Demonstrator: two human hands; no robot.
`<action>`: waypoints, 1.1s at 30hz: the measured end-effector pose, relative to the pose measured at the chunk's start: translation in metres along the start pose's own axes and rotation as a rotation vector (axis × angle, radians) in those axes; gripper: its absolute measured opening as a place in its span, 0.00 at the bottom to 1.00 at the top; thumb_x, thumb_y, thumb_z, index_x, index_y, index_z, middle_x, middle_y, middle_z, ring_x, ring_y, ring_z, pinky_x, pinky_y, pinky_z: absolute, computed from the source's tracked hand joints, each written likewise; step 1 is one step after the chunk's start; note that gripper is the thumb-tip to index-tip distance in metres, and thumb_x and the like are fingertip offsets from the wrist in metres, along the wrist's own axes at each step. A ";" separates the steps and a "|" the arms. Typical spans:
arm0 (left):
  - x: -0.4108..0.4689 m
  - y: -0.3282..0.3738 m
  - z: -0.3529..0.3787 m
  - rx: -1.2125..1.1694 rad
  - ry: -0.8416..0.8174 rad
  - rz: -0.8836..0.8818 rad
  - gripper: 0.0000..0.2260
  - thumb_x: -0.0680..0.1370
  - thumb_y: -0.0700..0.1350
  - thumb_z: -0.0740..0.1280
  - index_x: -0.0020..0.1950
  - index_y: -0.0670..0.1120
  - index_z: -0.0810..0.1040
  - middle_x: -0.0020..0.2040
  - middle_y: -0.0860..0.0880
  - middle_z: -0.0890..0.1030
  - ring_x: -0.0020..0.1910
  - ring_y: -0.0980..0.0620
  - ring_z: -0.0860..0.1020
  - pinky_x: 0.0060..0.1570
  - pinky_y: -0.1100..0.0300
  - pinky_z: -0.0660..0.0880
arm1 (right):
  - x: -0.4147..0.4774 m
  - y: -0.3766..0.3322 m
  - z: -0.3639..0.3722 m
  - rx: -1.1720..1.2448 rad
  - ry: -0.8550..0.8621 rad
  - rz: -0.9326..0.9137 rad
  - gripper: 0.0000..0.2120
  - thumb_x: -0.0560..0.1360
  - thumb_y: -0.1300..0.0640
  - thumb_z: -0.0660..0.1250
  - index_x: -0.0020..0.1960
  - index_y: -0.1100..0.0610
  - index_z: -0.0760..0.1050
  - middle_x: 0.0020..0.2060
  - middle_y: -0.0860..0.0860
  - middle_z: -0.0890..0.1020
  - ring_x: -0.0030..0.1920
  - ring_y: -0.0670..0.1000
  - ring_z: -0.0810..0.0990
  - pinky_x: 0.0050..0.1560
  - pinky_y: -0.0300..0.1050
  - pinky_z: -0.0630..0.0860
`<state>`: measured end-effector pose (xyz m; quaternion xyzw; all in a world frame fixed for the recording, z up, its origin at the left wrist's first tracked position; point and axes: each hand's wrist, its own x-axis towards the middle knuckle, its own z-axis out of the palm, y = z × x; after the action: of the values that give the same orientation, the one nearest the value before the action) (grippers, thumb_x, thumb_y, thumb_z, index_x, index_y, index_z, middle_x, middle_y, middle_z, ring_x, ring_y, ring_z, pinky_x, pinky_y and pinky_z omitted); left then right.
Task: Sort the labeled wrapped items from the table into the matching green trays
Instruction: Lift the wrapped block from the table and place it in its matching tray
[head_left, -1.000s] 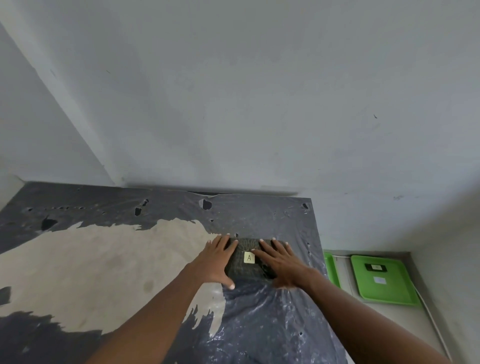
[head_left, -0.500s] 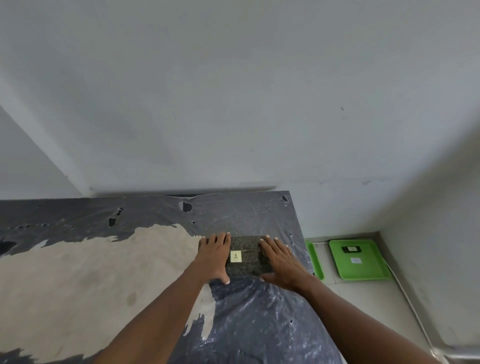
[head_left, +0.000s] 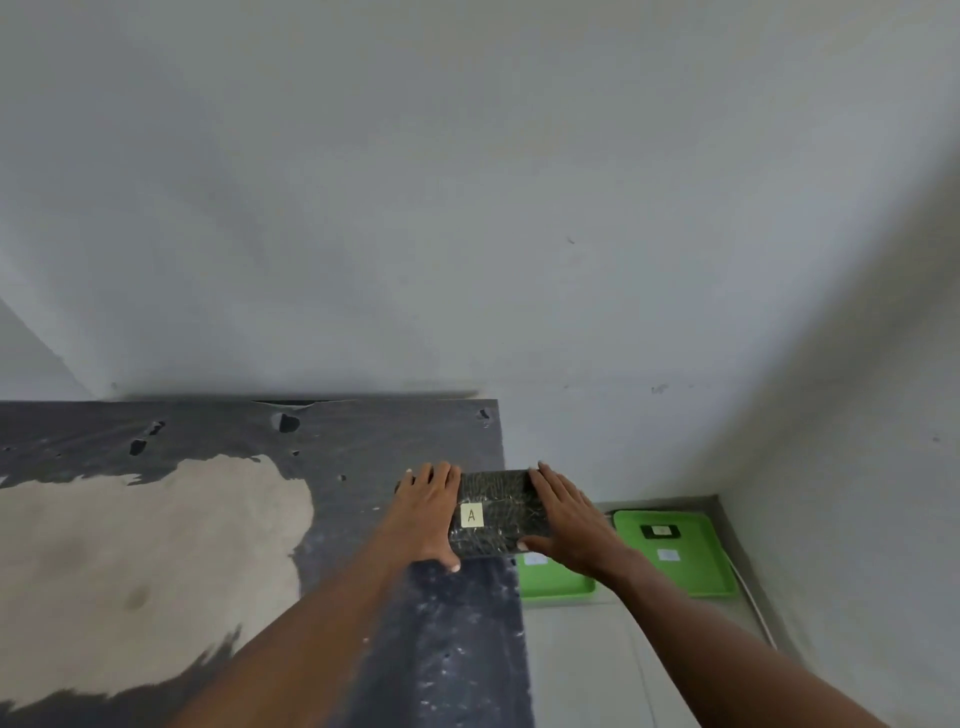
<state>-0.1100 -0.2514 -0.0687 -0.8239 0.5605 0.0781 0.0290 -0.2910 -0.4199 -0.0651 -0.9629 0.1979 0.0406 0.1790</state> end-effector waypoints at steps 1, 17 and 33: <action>0.006 0.021 0.000 0.001 0.014 -0.016 0.56 0.53 0.69 0.75 0.71 0.41 0.59 0.63 0.45 0.67 0.59 0.45 0.67 0.66 0.45 0.67 | -0.011 0.019 -0.006 0.011 0.012 0.002 0.51 0.70 0.39 0.69 0.77 0.56 0.41 0.78 0.56 0.47 0.76 0.55 0.49 0.76 0.54 0.52; 0.092 0.234 0.004 0.027 -0.021 -0.078 0.56 0.56 0.66 0.76 0.73 0.42 0.54 0.65 0.44 0.64 0.61 0.41 0.66 0.70 0.35 0.59 | -0.103 0.219 -0.044 0.084 0.016 0.074 0.49 0.72 0.36 0.65 0.77 0.54 0.38 0.78 0.55 0.50 0.76 0.55 0.53 0.72 0.56 0.63; 0.187 0.233 0.126 -0.008 -0.068 -0.181 0.54 0.60 0.61 0.78 0.74 0.41 0.53 0.70 0.42 0.62 0.67 0.40 0.65 0.71 0.33 0.57 | -0.037 0.311 0.059 0.050 -0.089 0.096 0.51 0.73 0.41 0.68 0.76 0.55 0.32 0.77 0.58 0.50 0.75 0.59 0.55 0.68 0.57 0.68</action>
<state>-0.2707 -0.4925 -0.2139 -0.8682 0.4821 0.1055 0.0515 -0.4486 -0.6515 -0.2163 -0.9447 0.2368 0.0871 0.2095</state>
